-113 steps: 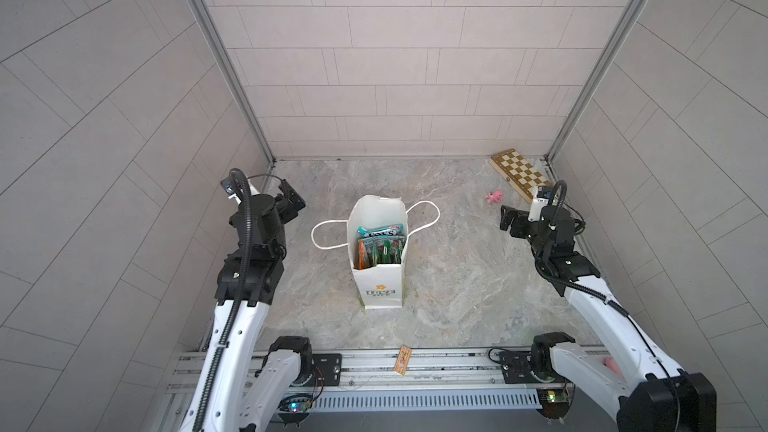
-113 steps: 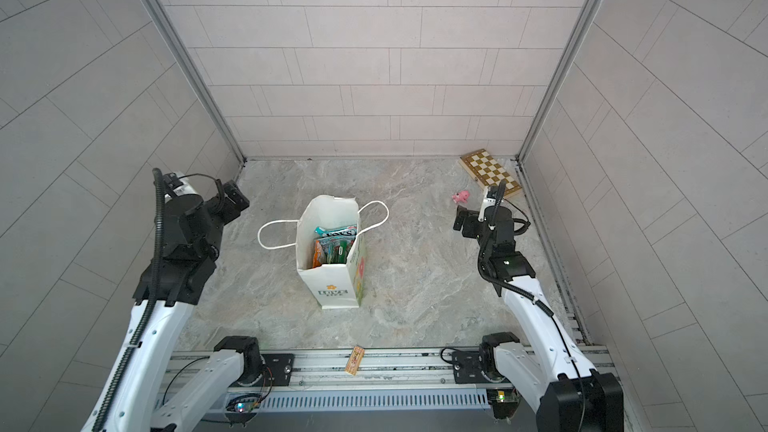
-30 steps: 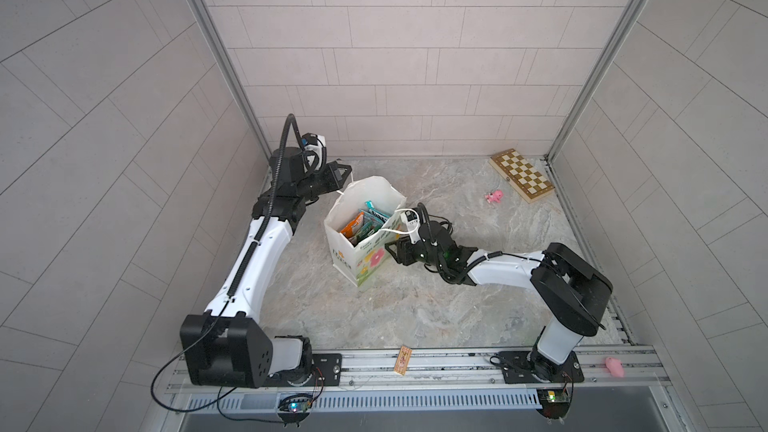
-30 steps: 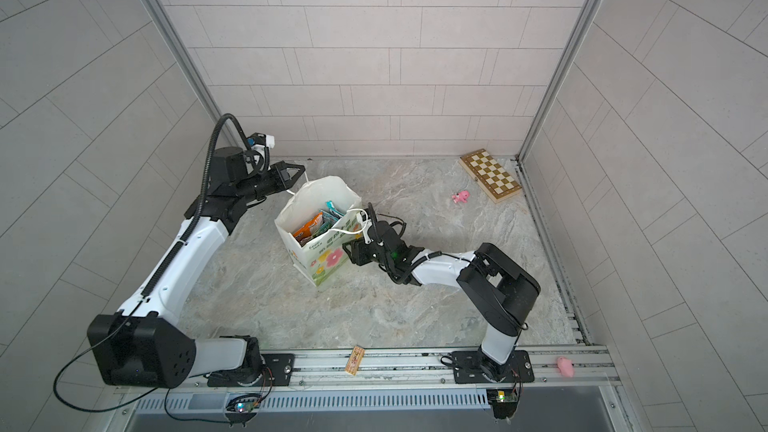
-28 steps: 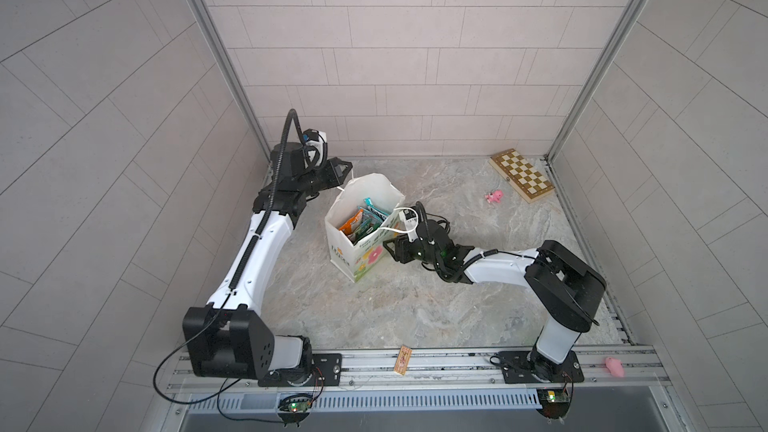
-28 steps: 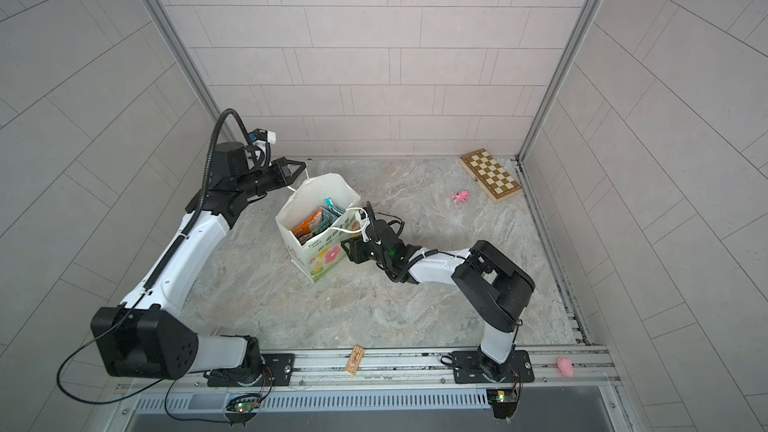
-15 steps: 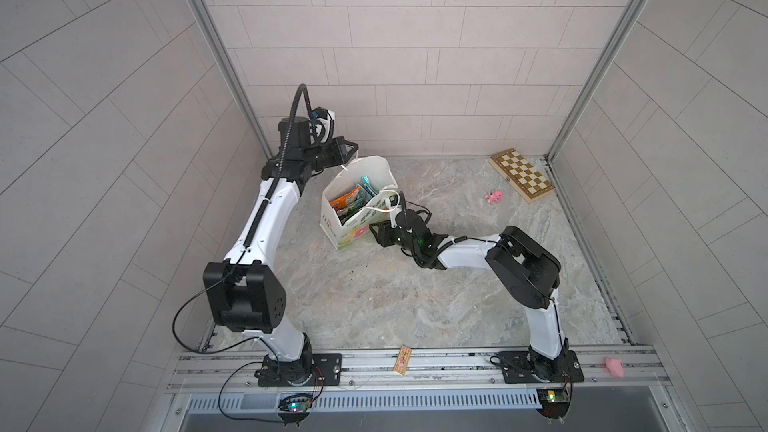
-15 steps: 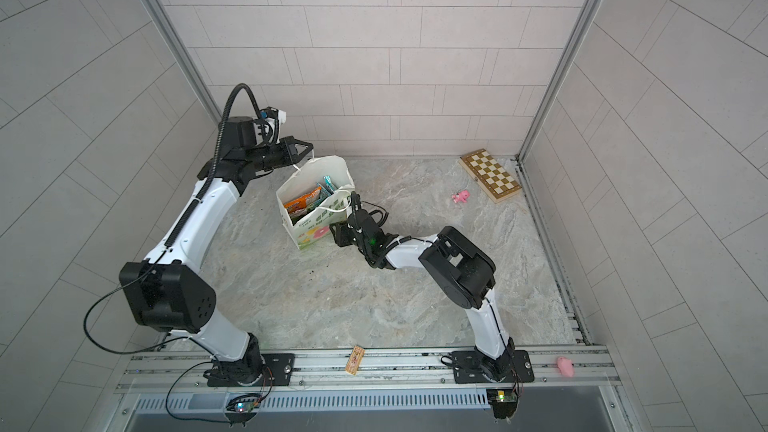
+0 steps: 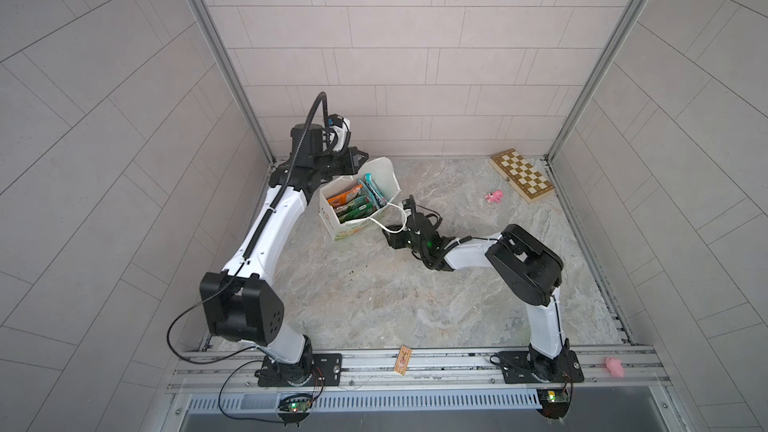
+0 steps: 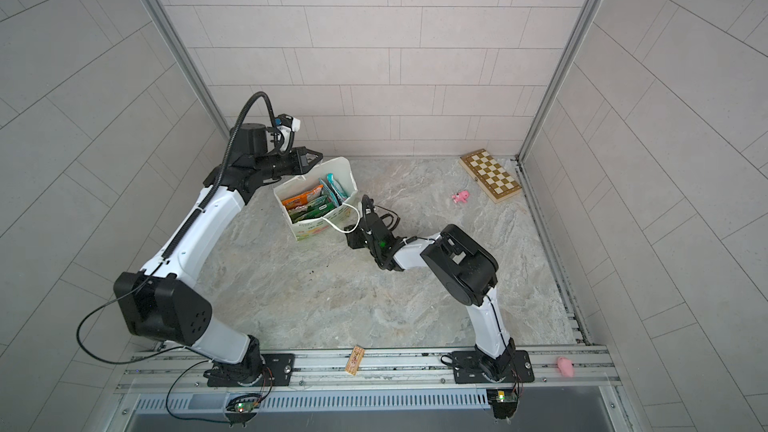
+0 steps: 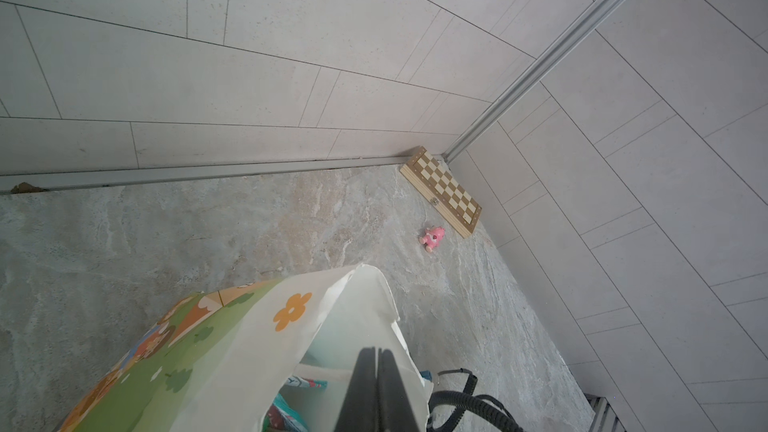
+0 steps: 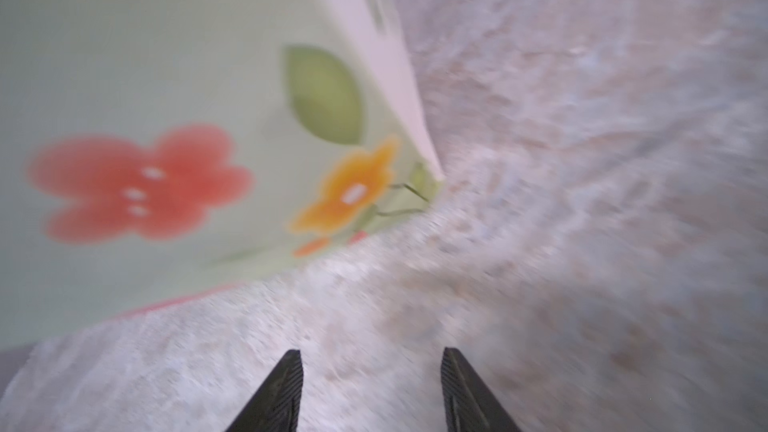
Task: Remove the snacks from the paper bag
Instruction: 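Grasp the bag's rim with the left gripper and tilt it while the right gripper approaches, then hold the tilted bag with the left gripper while the right gripper reaches inside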
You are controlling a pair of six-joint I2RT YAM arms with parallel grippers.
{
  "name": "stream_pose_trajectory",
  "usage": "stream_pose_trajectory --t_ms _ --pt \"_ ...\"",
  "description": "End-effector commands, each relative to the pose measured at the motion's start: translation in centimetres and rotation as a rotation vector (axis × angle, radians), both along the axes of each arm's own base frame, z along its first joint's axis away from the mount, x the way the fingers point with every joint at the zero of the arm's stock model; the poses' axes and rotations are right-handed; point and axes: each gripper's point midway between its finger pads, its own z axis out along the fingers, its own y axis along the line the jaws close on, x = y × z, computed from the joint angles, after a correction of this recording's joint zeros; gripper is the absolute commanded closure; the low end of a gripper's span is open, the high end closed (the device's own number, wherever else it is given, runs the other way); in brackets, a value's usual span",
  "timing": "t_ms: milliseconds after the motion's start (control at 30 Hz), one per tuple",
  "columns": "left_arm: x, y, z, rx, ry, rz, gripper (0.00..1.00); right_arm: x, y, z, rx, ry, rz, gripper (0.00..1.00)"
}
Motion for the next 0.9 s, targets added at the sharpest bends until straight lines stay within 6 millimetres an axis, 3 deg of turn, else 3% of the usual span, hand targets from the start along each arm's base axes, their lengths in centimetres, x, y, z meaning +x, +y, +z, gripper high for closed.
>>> stream_pose_trajectory --t_ms 0,200,433,533,633,867 --pt "-2.3 -1.8 3.1 0.009 -0.137 -0.052 1.00 -0.2 -3.8 2.3 0.017 -0.035 -0.070 0.43" --pt "-5.0 -4.3 1.8 0.059 -0.157 -0.093 1.00 -2.6 -10.0 3.2 -0.080 -0.025 -0.124 0.40" --pt "-7.2 -5.6 0.6 0.064 -0.172 -0.117 1.00 -6.1 -12.3 8.9 -0.121 -0.072 -0.088 0.39" --pt "-7.9 -6.4 0.3 0.046 -0.157 -0.146 1.00 -7.6 -11.3 12.4 -0.079 -0.144 -0.004 0.39" --pt "-8.3 -6.9 0.2 0.033 -0.143 -0.171 1.00 -9.4 -9.0 15.4 -0.017 -0.188 0.118 0.39" --pt "-8.9 -6.6 0.1 0.063 -0.148 -0.176 1.00 -12.4 -2.3 18.4 0.038 -0.221 0.378 0.38"
